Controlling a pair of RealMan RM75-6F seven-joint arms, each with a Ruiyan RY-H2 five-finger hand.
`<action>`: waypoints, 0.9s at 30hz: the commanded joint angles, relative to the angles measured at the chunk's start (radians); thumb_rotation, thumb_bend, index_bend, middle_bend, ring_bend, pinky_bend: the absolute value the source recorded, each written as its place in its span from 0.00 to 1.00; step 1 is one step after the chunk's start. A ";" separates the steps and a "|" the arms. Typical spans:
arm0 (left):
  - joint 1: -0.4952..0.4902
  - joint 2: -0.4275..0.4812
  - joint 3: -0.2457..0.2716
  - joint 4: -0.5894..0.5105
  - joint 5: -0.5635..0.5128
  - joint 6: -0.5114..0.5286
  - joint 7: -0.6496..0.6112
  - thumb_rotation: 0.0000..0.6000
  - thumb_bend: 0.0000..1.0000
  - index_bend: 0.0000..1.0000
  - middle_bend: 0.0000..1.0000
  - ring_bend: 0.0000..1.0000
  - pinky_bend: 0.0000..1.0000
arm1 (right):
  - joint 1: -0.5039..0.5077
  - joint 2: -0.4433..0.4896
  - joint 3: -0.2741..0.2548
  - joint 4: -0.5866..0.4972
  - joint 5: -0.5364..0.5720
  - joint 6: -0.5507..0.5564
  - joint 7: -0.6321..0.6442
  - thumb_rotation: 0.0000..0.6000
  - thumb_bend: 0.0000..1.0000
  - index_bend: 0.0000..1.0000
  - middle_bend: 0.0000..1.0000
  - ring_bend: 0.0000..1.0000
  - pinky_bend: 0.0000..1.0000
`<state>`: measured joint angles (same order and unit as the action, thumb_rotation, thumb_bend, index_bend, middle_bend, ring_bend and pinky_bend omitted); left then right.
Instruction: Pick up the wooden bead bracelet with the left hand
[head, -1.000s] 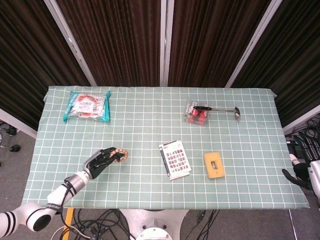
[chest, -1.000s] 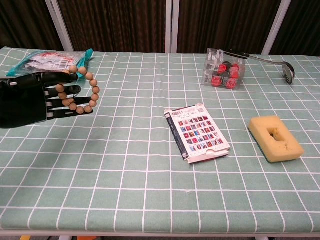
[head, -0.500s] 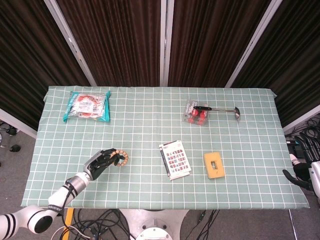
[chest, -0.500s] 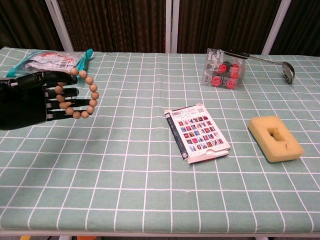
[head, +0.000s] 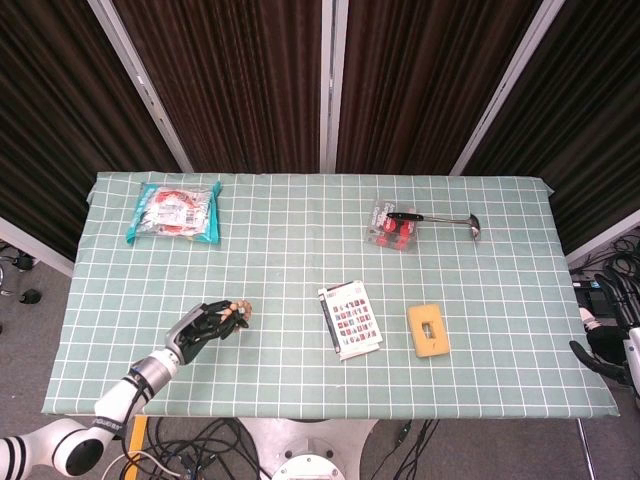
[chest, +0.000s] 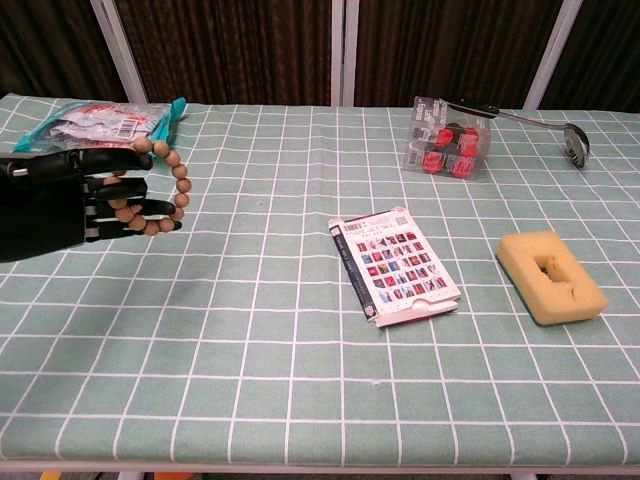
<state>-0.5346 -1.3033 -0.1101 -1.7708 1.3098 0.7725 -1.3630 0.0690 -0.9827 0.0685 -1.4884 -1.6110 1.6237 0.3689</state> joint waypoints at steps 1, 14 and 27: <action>0.015 -0.021 -0.001 0.013 -0.027 0.041 0.121 0.76 0.41 0.72 0.78 0.41 0.12 | -0.003 0.016 0.006 -0.009 -0.001 0.012 0.004 1.00 0.10 0.00 0.01 0.00 0.00; 0.038 -0.070 -0.018 0.026 -0.129 0.060 0.329 0.53 0.40 0.72 0.78 0.41 0.13 | 0.000 0.057 0.025 -0.037 0.013 0.014 -0.007 1.00 0.10 0.00 0.02 0.00 0.00; 0.060 -0.090 -0.037 0.031 -0.149 0.046 0.399 0.64 0.41 0.73 0.79 0.42 0.13 | 0.000 0.046 0.024 -0.029 0.016 0.006 0.000 1.00 0.10 0.00 0.02 0.00 0.00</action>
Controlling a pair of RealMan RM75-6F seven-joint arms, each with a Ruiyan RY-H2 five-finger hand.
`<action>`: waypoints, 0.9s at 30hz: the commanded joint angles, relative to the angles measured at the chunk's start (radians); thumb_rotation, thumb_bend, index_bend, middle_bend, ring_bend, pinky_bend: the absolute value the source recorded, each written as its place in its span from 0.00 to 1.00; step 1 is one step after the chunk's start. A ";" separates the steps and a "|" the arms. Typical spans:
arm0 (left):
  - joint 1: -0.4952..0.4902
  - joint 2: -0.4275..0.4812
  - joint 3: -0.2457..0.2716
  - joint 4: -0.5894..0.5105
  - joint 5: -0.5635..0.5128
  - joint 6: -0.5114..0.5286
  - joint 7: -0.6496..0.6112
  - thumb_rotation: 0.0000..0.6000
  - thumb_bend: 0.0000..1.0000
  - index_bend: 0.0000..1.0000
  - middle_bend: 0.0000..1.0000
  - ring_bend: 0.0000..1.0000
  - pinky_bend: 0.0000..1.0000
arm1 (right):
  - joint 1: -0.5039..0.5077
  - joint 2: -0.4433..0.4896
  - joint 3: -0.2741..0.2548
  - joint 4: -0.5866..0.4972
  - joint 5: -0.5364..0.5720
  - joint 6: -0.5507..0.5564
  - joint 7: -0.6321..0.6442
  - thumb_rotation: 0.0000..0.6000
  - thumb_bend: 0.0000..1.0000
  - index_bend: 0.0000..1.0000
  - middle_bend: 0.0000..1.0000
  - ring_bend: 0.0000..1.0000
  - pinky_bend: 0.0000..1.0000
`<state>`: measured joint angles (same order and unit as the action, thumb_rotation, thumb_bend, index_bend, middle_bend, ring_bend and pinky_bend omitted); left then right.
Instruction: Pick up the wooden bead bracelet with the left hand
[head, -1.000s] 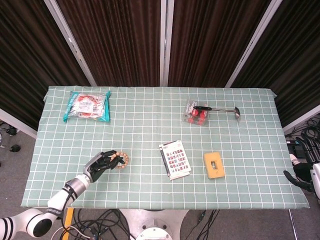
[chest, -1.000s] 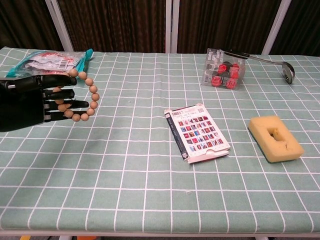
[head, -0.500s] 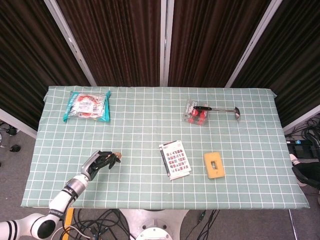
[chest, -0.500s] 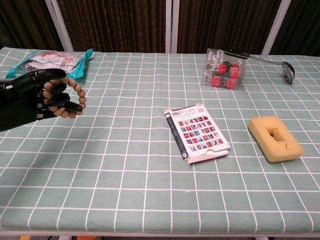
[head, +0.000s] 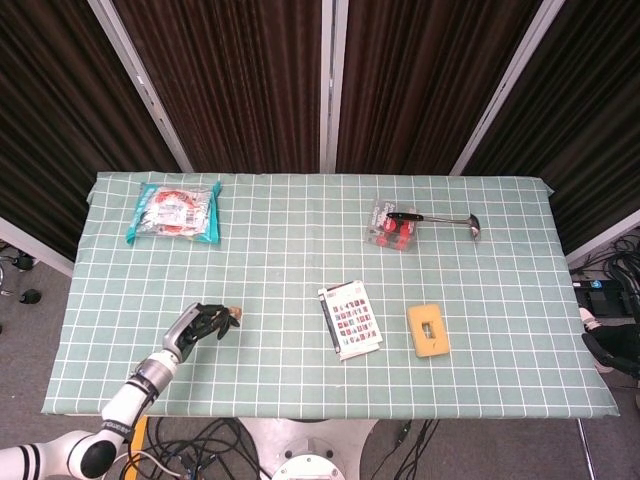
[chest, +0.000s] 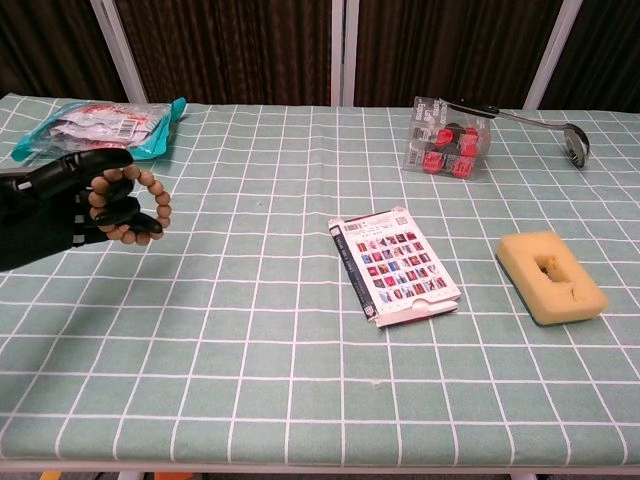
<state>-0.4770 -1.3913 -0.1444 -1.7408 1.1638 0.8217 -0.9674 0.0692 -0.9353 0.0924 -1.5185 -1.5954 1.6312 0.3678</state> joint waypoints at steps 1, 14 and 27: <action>0.004 -0.003 -0.005 0.002 -0.007 -0.005 0.006 0.66 0.41 0.73 0.79 0.43 0.13 | 0.000 -0.002 0.000 0.002 0.001 -0.002 0.001 1.00 0.10 0.00 0.02 0.00 0.00; 0.022 -0.002 -0.034 -0.003 -0.016 -0.031 0.010 0.61 0.41 0.74 0.81 0.44 0.13 | 0.000 -0.008 0.000 0.006 0.002 -0.005 0.000 1.00 0.10 0.00 0.02 0.00 0.00; 0.037 -0.002 -0.054 -0.003 -0.011 -0.048 0.010 0.57 0.48 0.74 0.81 0.44 0.13 | 0.000 -0.008 0.000 0.007 0.003 -0.006 0.001 1.00 0.10 0.00 0.02 0.00 0.00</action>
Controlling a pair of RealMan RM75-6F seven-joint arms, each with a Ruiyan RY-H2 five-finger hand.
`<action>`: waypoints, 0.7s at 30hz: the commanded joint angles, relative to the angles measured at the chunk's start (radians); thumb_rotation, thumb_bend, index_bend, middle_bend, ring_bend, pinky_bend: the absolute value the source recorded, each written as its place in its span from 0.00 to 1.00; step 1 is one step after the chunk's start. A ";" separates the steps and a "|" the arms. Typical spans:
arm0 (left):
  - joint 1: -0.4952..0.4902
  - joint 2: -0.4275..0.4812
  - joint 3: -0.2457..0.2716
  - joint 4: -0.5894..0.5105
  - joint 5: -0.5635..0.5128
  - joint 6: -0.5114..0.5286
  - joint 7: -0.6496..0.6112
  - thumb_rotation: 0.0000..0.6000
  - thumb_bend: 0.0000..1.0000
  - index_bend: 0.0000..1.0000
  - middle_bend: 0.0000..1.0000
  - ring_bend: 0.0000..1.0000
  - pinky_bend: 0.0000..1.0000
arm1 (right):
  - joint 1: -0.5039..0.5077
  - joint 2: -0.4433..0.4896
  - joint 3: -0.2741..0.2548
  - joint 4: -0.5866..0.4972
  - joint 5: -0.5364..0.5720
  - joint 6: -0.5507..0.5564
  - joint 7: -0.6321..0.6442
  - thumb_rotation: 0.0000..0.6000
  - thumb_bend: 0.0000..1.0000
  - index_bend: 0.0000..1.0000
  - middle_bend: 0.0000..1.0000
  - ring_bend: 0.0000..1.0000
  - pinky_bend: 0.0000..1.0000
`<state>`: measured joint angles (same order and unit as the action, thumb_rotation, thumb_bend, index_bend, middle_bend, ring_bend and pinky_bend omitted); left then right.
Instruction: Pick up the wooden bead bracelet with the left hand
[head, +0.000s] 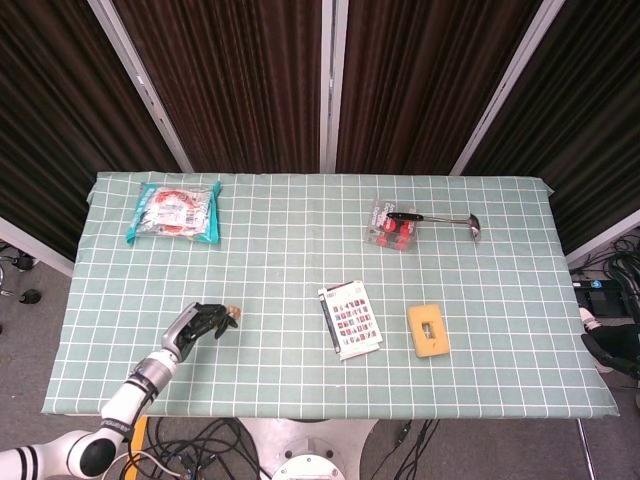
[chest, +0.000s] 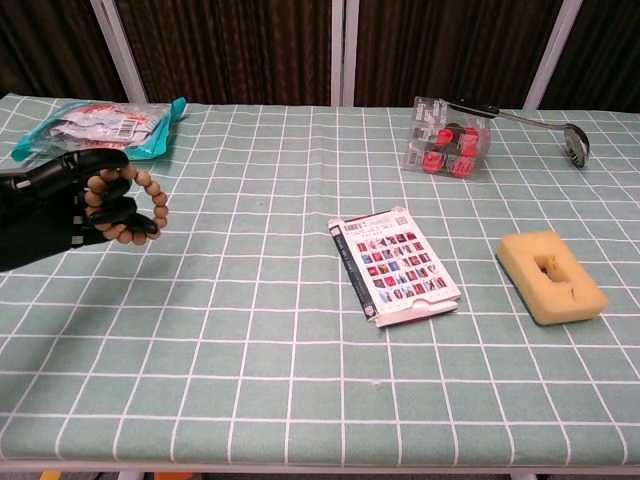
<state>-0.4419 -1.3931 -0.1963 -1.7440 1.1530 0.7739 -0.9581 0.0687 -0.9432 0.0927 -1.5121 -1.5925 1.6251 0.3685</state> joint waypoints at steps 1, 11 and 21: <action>0.002 0.000 -0.004 0.000 0.000 -0.001 0.001 0.57 0.49 0.74 0.81 0.44 0.13 | 0.000 0.000 0.000 0.001 0.000 0.000 0.001 1.00 0.10 0.00 0.02 0.00 0.00; 0.011 0.001 -0.013 -0.009 0.009 -0.004 0.006 0.45 0.56 0.74 0.80 0.44 0.13 | -0.002 -0.001 0.000 0.003 0.000 0.002 0.002 1.00 0.10 0.00 0.02 0.00 0.00; 0.018 0.002 -0.019 -0.013 0.039 -0.007 -0.013 0.15 0.70 0.67 0.74 0.44 0.13 | 0.000 0.000 0.003 0.002 0.000 0.002 0.003 1.00 0.10 0.00 0.02 0.00 0.00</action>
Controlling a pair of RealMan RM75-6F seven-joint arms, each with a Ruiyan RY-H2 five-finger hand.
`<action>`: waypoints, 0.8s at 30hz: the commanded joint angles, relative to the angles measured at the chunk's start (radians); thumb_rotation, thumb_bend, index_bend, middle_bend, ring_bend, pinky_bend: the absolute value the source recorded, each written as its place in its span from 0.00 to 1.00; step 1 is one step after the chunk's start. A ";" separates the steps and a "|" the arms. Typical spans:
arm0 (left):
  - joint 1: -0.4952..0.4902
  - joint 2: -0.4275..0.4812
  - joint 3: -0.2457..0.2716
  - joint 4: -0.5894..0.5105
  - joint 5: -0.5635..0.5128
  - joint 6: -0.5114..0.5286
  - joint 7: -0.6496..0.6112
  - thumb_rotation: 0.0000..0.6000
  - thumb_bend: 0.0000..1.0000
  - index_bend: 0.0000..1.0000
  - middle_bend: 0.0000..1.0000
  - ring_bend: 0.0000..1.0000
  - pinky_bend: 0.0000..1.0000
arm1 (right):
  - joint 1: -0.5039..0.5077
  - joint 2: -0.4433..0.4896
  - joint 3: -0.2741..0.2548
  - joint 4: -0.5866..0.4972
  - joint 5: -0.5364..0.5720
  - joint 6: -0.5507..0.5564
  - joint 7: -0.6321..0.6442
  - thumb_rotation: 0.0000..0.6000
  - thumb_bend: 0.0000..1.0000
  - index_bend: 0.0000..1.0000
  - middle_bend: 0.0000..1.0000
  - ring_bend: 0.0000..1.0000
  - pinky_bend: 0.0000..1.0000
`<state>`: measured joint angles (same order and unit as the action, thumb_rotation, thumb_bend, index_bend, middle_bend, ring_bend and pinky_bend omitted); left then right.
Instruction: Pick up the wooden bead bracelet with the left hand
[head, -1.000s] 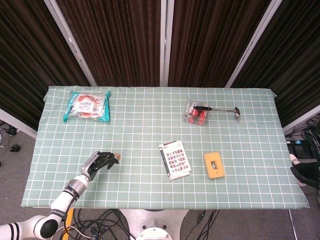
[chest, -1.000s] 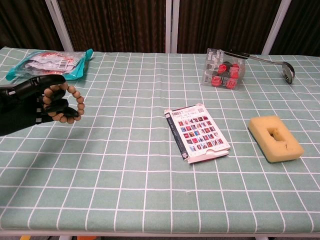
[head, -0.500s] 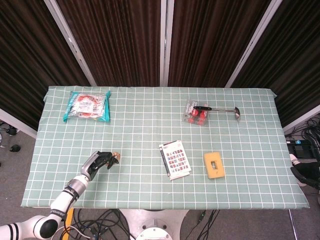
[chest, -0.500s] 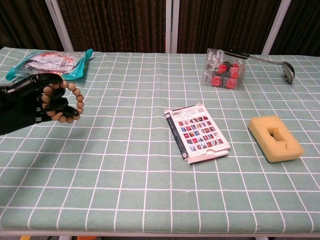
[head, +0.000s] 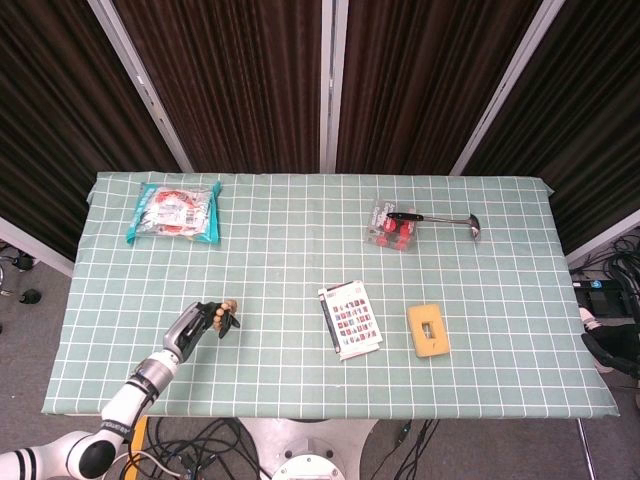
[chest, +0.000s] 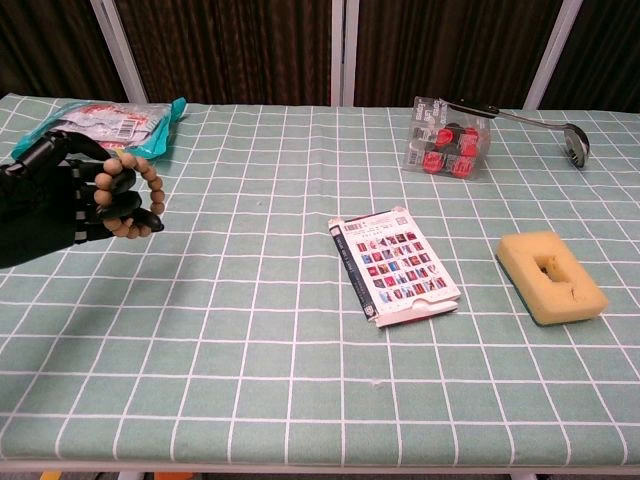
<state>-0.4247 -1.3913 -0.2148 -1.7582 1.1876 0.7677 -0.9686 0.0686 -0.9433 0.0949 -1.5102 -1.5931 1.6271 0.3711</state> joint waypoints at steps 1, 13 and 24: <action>0.001 0.000 -0.002 0.001 0.006 -0.001 -0.004 0.14 0.71 0.66 0.74 0.44 0.13 | 0.000 0.000 0.000 0.000 0.001 0.000 0.001 1.00 0.10 0.00 0.02 0.00 0.00; -0.001 -0.006 0.000 0.014 0.012 -0.014 -0.013 0.00 0.59 0.65 0.73 0.44 0.12 | -0.004 -0.003 -0.002 0.004 0.004 -0.001 0.002 1.00 0.10 0.00 0.02 0.00 0.00; -0.007 -0.006 -0.003 0.019 -0.005 -0.029 0.001 0.20 0.59 0.66 0.75 0.44 0.12 | -0.001 -0.004 0.000 0.005 0.008 -0.009 0.001 1.00 0.10 0.00 0.02 0.00 0.00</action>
<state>-0.4314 -1.3971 -0.2175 -1.7402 1.1831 0.7397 -0.9675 0.0680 -0.9472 0.0949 -1.5055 -1.5851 1.6185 0.3718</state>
